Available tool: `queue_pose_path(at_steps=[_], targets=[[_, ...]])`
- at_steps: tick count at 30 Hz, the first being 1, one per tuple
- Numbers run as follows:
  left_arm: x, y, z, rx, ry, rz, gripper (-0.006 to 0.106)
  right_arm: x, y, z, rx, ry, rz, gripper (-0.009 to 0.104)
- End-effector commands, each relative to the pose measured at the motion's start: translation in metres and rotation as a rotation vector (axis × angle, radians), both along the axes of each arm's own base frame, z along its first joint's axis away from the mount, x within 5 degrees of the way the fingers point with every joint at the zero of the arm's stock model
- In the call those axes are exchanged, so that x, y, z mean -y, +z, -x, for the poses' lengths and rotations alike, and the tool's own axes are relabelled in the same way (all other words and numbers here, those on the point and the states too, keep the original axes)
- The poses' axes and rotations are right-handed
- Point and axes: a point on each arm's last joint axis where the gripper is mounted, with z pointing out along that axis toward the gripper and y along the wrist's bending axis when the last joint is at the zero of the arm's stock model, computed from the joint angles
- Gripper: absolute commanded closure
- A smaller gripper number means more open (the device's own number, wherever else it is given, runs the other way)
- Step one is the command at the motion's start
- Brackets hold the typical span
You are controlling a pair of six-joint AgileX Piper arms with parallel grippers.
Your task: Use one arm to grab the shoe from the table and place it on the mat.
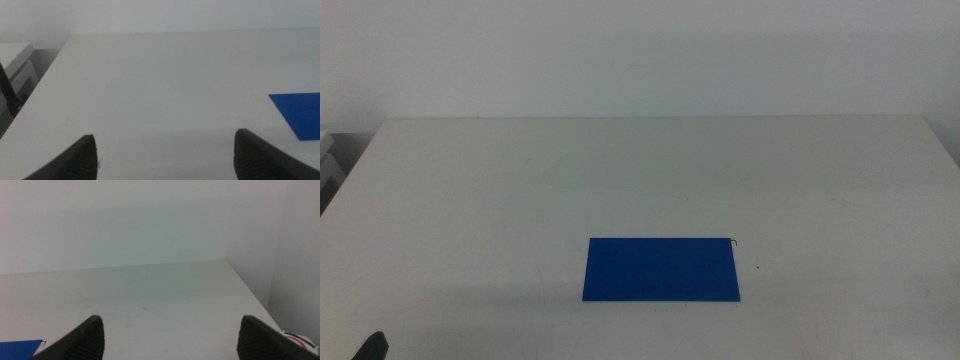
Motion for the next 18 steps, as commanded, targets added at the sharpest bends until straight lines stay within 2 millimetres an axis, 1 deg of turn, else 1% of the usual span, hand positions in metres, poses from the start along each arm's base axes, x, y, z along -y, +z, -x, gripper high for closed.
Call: queue_pose_path(at_steps=[1, 6, 14, 16, 18], targets=[[0.0, 0.006, -0.001, 0.085, 0.004, 0.017, 0.007, 0.0, 0.007, 0.002, 0.094, 0.003, 0.036, 0.003], [0.0, 0.006, -0.001, 0.085, 0.004, 0.017, 0.007, 0.0, 0.007, 0.002, 0.092, 0.003, 0.079, 0.003], [0.0, 0.006, -0.001, 0.085, 0.004, 0.017, 0.007, 0.0, 0.005, 0.002, 0.064, 0.001, 0.077, 0.003], [0.0, 0.006, -0.001, 0.085, 0.004, 0.017, 0.007, 0.0, 0.01, 0.003, 0.049, 0.0, 0.076, 0.003], [0.0, 0.006, -0.001, 0.085, 0.004, 0.017, 0.007, 0.0, 0.019, 0.003, 0.026, -0.002, 0.066, 0.003]])
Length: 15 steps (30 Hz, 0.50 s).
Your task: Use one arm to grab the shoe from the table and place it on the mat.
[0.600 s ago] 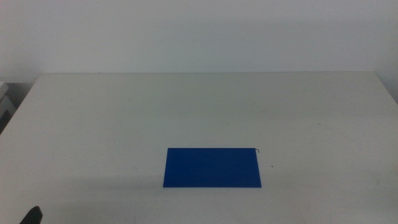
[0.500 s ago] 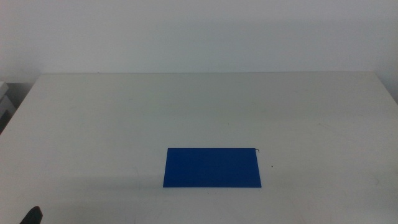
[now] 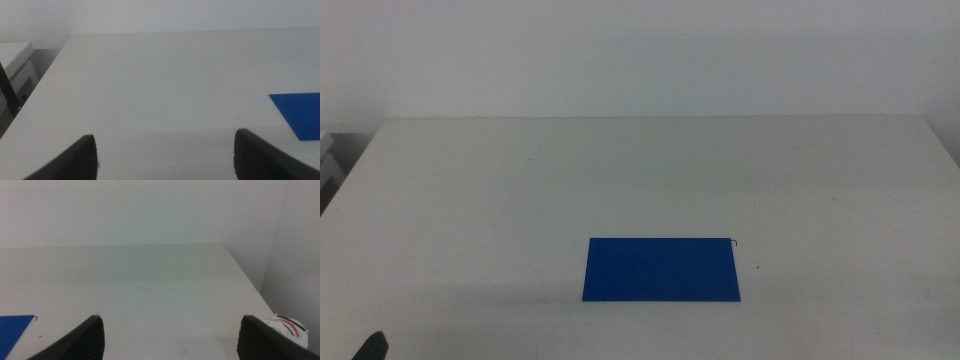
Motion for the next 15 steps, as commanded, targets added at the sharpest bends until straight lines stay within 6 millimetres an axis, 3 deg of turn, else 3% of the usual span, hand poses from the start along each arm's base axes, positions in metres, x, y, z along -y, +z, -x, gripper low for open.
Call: queue_pose_path(at_steps=[1, 9, 15], targets=[[0.0, 0.006, -0.001, 0.085, 0.004, 0.017, 0.007, 0.0, 0.027, 0.002, 0.084, 0.001, 0.014, 0.003], [0.0, 0.006, -0.001, 0.085, 0.004, 0.017, 0.007, 0.001, 0.06, -0.016, -0.004, -0.013, -0.133, 0.003], [0.0, 0.006, -0.001, 0.085, 0.004, 0.017, 0.007, 0.002, 0.09, -0.036, -0.098, -0.064, -0.382, 0.003]])
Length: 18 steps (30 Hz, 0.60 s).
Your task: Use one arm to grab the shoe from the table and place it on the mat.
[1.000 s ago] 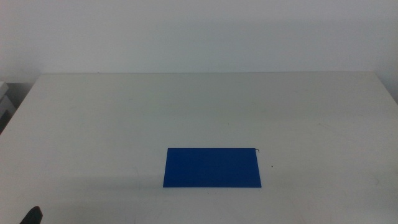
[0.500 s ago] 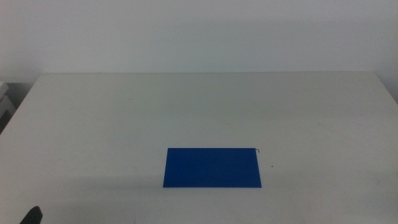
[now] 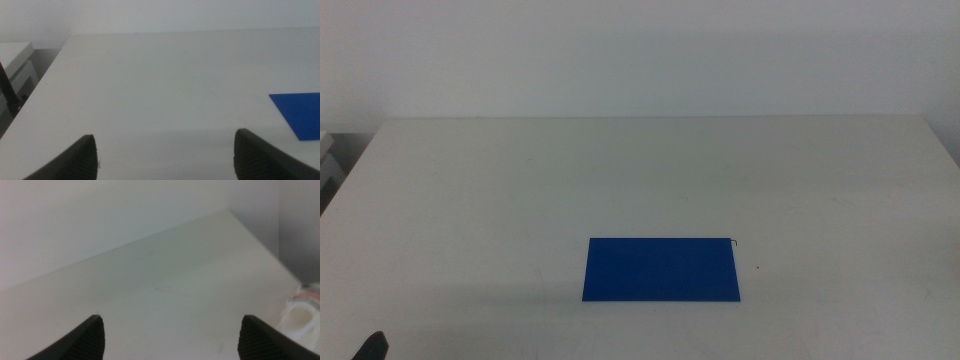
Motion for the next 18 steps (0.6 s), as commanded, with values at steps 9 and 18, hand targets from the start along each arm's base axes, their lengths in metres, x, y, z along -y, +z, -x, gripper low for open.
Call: queue_pose_path(at_steps=[9, 18], targets=[[0.0, 0.006, -0.001, 0.085, 0.004, 0.017, 0.007, 0.005, 0.065, -0.034, -0.286, -0.125, -0.199, 0.003], [0.0, 0.006, -0.001, 0.085, 0.004, 0.017, 0.007, 0.02, 0.106, -0.075, -0.661, -0.368, -0.238, 0.003]])
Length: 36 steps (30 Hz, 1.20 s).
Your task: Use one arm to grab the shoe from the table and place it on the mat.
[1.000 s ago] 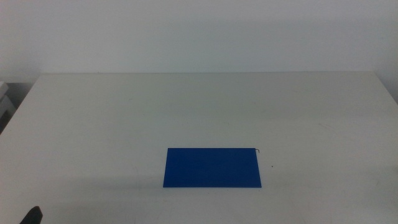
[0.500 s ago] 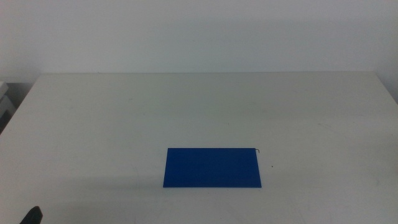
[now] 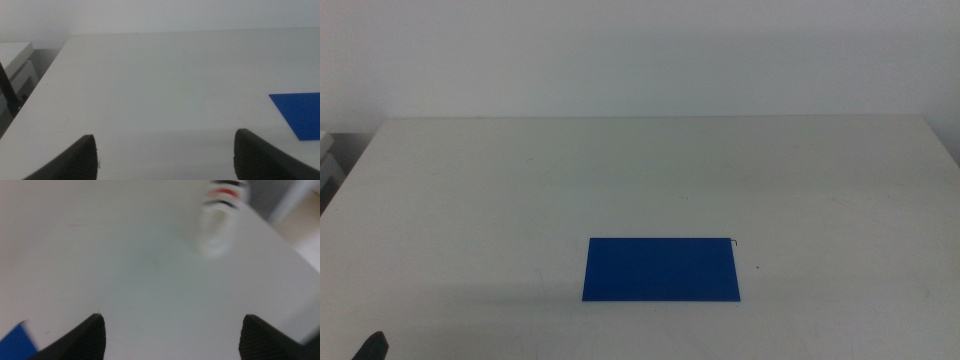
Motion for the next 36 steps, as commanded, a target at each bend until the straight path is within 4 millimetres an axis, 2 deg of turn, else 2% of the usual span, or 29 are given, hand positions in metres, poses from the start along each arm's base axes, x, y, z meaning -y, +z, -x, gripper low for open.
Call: queue_pose_path(at_steps=[1, 6, 8, 11, 16, 21, 31, 36], targets=[[0.0, 0.006, -0.001, 0.085, 0.004, 0.017, 0.007, 0.007, 0.017, -0.014, -0.069, -0.087, 0.026, 0.003], [0.0, 0.006, -0.001, 0.085, 0.004, 0.017, 0.007, 0.015, 0.018, -0.055, -0.163, -0.144, 0.006, 0.003], [0.0, 0.006, -0.001, 0.085, 0.004, 0.017, 0.007, 0.025, 0.012, -0.068, -0.199, -0.189, -0.016, 0.003], [0.0, 0.006, -0.001, 0.085, 0.004, 0.017, 0.007, 0.047, -0.002, -0.077, -0.254, -0.28, -0.059, 0.003], [0.0, 0.006, -0.001, 0.085, 0.004, 0.017, 0.007, 0.071, -0.015, -0.081, -0.299, -0.366, -0.073, 0.003], [0.0, 0.006, -0.001, 0.085, 0.004, 0.017, 0.007, 0.077, -0.015, -0.08, -0.31, -0.374, -0.029, 0.003], [0.0, 0.006, -0.001, 0.085, 0.004, 0.017, 0.007, 0.094, -0.01, -0.074, -0.339, -0.399, 0.189, 0.003], [0.0, 0.006, -0.001, 0.085, 0.004, 0.017, 0.007, 0.097, -0.008, -0.074, -0.328, -0.439, 0.211, 0.003]])
